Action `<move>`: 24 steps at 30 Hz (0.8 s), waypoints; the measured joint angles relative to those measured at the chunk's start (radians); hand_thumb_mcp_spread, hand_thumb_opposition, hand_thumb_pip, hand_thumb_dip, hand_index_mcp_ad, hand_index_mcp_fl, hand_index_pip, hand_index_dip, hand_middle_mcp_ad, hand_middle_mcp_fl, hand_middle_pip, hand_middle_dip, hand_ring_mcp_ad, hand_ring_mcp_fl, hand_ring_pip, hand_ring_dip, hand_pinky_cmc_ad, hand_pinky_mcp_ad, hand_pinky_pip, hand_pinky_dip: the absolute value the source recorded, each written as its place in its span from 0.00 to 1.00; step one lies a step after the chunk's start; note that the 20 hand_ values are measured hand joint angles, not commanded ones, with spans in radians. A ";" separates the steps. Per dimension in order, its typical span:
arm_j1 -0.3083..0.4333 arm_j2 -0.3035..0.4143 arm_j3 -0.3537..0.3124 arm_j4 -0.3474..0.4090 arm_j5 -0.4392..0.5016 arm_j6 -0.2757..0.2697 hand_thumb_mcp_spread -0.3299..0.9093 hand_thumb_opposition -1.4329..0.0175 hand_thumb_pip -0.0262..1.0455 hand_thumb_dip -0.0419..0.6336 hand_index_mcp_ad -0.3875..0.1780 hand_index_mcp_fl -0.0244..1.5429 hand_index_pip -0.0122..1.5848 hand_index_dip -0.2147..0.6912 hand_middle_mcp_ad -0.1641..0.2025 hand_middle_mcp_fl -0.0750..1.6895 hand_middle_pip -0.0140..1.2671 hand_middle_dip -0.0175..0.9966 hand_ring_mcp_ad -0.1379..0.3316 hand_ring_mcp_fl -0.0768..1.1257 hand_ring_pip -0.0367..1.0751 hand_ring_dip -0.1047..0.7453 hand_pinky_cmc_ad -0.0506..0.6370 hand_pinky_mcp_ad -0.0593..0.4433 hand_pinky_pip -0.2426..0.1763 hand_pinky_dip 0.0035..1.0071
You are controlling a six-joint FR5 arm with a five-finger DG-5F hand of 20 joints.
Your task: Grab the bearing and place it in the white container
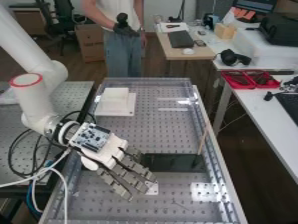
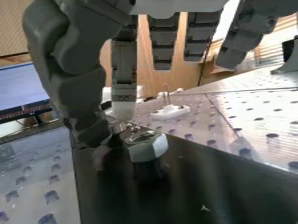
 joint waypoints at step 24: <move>-0.007 -0.009 0.016 -0.025 -0.020 -0.014 0.67 0.43 0.54 0.48 0.50 0.08 0.92 0.53 0.67 0.08 0.12 0.22 0.57 0.06 0.12 0.20 0.53 0.58 0.51 0.17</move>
